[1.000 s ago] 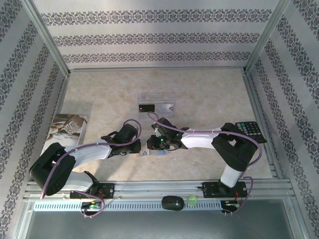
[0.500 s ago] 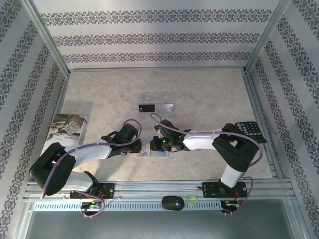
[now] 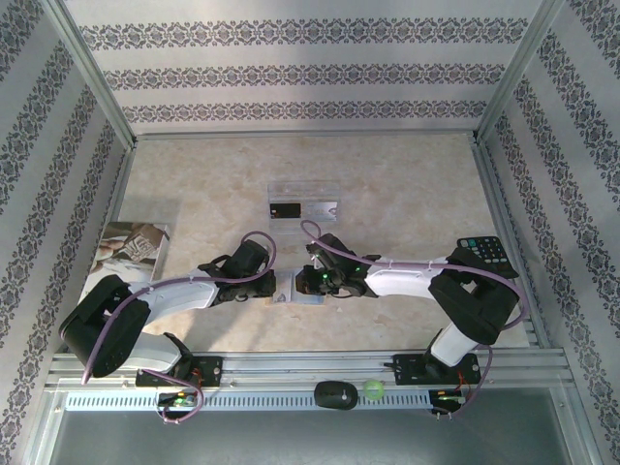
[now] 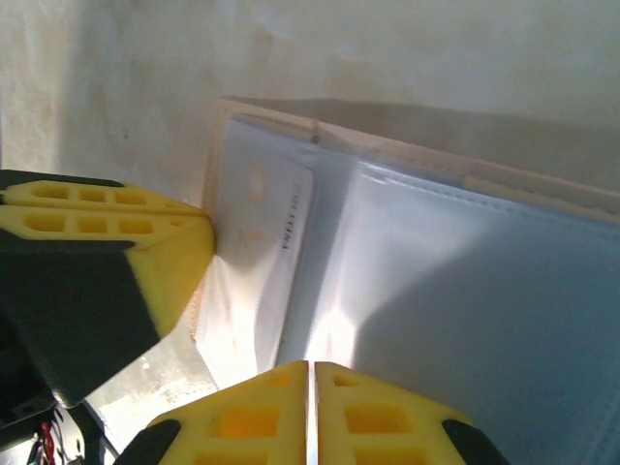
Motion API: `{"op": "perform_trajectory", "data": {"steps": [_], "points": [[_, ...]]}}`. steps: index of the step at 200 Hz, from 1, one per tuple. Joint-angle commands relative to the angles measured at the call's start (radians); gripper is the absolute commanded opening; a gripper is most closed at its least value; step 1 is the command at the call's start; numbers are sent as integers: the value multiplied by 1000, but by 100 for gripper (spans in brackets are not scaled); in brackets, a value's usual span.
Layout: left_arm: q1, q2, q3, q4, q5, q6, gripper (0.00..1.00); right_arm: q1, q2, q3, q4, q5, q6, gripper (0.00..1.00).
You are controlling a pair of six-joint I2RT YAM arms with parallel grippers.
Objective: Take the credit cards out of the card holder
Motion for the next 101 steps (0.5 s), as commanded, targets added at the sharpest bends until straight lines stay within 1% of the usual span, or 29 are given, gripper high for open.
{"op": "perform_trajectory", "data": {"steps": [1,27,45,101], "points": [[-10,29,-28,-72,2,11,12,8,6,49,21,-26,-26,13],[-10,20,-28,-78,3,7,12,9,11,74,10,-32,-15,15],[-10,20,-28,-77,3,6,11,8,42,85,1,-33,16,13],[-10,13,-42,-69,7,-2,11,-1,78,49,18,-10,96,15]]}}
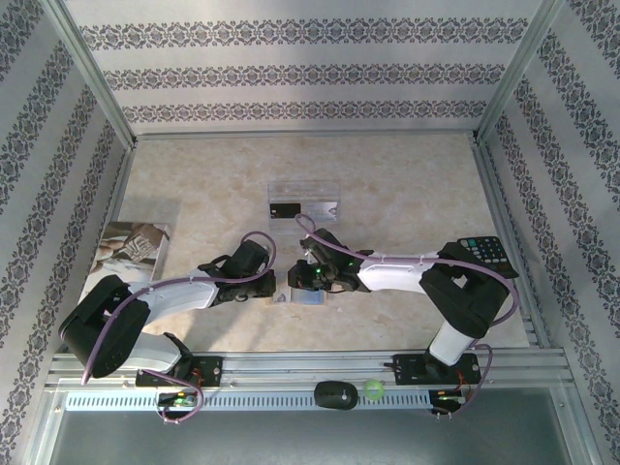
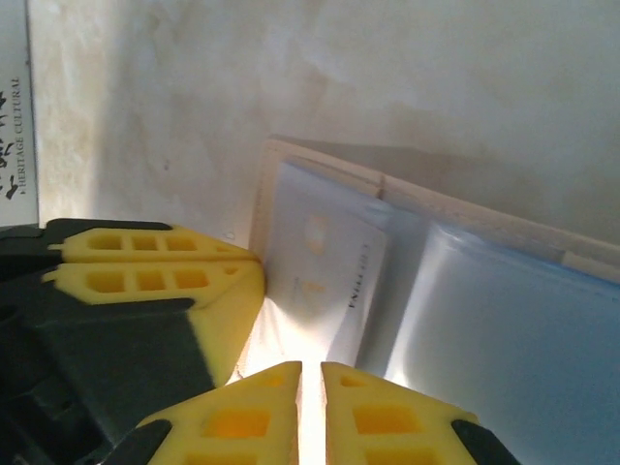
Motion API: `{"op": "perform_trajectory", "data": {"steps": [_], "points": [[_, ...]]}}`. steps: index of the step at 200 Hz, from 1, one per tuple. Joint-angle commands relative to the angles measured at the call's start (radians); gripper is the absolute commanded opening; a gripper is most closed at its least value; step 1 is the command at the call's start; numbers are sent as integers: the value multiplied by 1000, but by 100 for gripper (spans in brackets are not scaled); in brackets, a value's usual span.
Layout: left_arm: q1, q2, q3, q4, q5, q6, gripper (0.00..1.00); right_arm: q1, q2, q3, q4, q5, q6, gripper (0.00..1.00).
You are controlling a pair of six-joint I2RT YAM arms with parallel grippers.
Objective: Take the credit cards out of the card holder
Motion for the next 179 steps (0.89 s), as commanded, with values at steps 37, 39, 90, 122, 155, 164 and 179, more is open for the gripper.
{"op": "perform_trajectory", "data": {"steps": [37,39,90,122,155,164,179], "points": [[-10,15,-46,-66,9,-4,11,-3,39,-12,15,5,64,16],[-10,15,-46,-65,9,-5,11,-3,39,-13,14,5,65,16],[-10,14,-53,-62,9,-9,11,-7,63,-7,19,0,82,15],[-10,23,-52,-55,16,-8,11,-7,92,1,51,-31,90,15],[-10,38,-50,-43,27,-9,10,-9,107,-7,108,-61,101,15],[-10,45,-50,-42,31,-10,10,-10,108,-14,127,-67,106,15],[-11,49,-51,-40,32,-12,9,-15,104,-34,177,-78,121,15]]}}
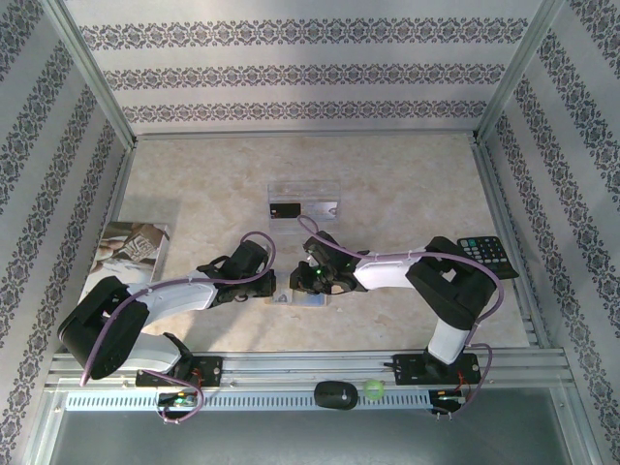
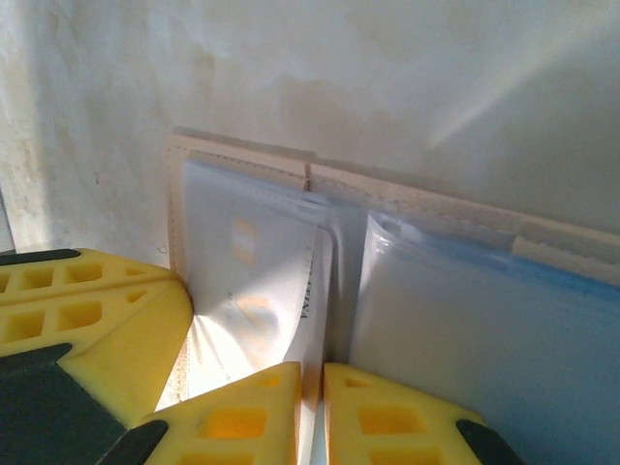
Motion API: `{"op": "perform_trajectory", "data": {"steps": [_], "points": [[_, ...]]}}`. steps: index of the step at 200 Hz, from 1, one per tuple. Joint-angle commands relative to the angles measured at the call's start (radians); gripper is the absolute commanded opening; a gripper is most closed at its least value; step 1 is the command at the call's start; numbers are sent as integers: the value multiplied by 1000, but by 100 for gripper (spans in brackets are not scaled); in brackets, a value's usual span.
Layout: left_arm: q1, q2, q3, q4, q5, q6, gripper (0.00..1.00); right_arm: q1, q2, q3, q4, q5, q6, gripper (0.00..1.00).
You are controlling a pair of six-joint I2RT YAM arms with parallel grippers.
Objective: Take the credit cards out of the card holder
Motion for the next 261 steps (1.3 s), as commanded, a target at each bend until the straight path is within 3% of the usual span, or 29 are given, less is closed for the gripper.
{"op": "perform_trajectory", "data": {"steps": [1,60,175,211,261], "points": [[-11,57,-38,-67,25,-10,9,1,28,-24,126,-36,28,15],[-11,64,-34,-63,33,-12,9,-6,9,-60,210,-50,44,10],[-11,72,-42,-43,44,-20,9,0,4,-107,385,-81,70,15],[-11,65,-45,-48,40,-19,9,0,-5,-115,378,-64,70,0],[-11,40,-49,-68,20,-18,10,-11,-79,-161,260,30,64,0]]}}
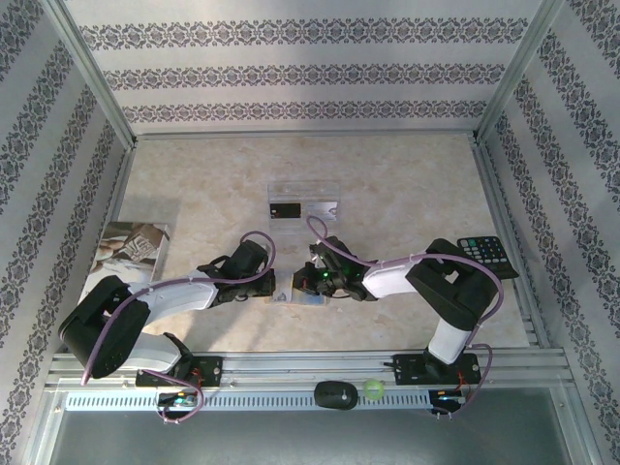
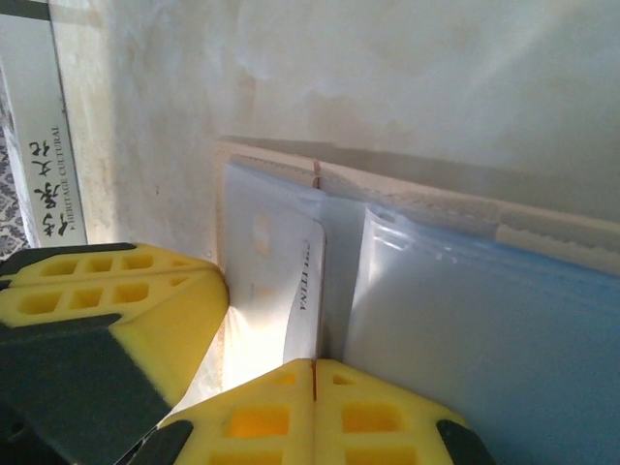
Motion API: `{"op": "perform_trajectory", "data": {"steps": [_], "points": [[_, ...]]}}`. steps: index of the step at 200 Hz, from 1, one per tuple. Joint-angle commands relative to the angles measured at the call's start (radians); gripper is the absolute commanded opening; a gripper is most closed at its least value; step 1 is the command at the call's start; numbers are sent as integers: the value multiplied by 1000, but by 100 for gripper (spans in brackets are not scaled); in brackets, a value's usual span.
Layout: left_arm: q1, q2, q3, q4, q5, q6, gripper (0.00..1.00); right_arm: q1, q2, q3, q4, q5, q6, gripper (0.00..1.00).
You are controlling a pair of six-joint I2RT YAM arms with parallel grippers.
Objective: Take the credit cards out of the card holder
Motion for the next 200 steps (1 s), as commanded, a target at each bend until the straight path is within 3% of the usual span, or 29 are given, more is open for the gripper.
{"op": "perform_trajectory", "data": {"steps": [1,48,84,110,200], "points": [[-11,33,-48,-75,31,-11,10,5,-53,-18,-19,54,-8,0],[-11,32,-42,-80,23,-7,10,0,-113,-3,-194,112,-60,0],[-11,55,-37,-68,25,-3,11,9,-101,34,-191,68,-109,0],[-11,69,-39,-54,35,-8,11,44,-100,100,-261,80,-172,15],[-11,64,-59,-40,42,-16,11,29,-75,107,-336,123,-129,19]]}}
